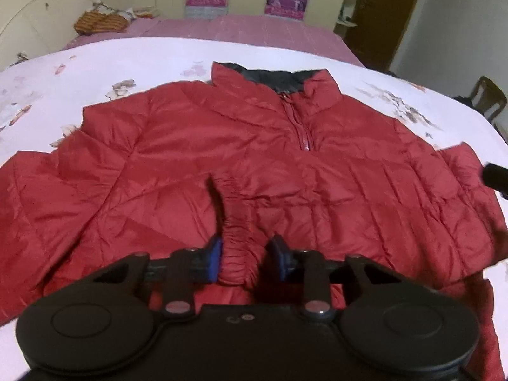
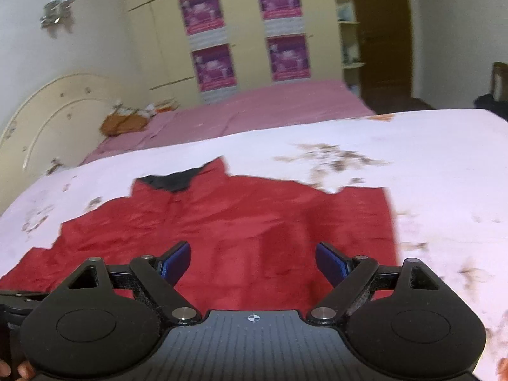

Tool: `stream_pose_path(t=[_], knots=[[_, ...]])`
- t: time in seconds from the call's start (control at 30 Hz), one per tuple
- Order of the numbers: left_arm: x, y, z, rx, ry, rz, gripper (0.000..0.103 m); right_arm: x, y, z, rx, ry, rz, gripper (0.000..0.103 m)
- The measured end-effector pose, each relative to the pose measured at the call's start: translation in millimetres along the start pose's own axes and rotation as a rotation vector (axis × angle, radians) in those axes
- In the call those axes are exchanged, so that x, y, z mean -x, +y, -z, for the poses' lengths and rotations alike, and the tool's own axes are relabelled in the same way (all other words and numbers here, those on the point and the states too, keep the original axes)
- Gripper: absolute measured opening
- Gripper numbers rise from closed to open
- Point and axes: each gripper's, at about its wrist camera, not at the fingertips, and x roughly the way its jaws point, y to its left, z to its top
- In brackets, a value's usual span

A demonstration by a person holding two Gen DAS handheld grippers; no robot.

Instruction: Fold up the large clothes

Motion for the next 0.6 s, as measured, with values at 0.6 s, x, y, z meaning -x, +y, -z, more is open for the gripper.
stream_pose_path(t=[0.6], knots=[[24.4, 52.6, -6.9, 0.086, -0.116, -0.13, 0.008, -58.2, -76.0, -17.2, -0.127, 0.062, 0.107, 0.085]])
